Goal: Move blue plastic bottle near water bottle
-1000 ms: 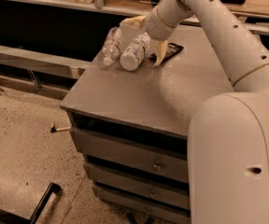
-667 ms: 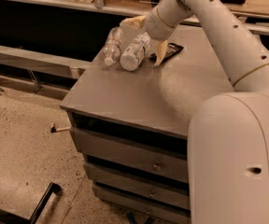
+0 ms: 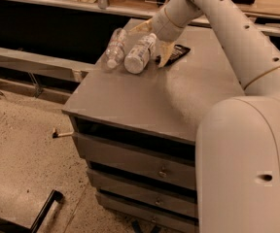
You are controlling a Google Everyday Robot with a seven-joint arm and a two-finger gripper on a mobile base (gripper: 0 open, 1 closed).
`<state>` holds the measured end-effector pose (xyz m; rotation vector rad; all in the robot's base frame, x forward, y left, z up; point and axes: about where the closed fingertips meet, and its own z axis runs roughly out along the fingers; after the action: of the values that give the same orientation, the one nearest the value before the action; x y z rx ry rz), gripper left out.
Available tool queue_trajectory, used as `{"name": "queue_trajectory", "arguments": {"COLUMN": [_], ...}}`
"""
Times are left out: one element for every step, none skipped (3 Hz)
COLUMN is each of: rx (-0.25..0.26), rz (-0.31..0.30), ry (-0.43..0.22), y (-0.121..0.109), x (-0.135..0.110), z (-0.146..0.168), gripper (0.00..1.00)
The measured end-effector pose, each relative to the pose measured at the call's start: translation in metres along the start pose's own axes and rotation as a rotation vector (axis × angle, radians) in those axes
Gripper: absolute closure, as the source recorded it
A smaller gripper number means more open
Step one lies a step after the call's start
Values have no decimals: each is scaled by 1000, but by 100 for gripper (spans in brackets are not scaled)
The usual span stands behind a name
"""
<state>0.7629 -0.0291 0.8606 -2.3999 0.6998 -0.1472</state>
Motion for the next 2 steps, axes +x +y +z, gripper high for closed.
{"name": "queue_trajectory", "arguments": {"rx": [-5,-83], "rz": [-5,-94], "ry": [7,126], "y": [-2,-38], "x": [-1,-26], "z": [-4,-68], "gripper": [0,0]}}
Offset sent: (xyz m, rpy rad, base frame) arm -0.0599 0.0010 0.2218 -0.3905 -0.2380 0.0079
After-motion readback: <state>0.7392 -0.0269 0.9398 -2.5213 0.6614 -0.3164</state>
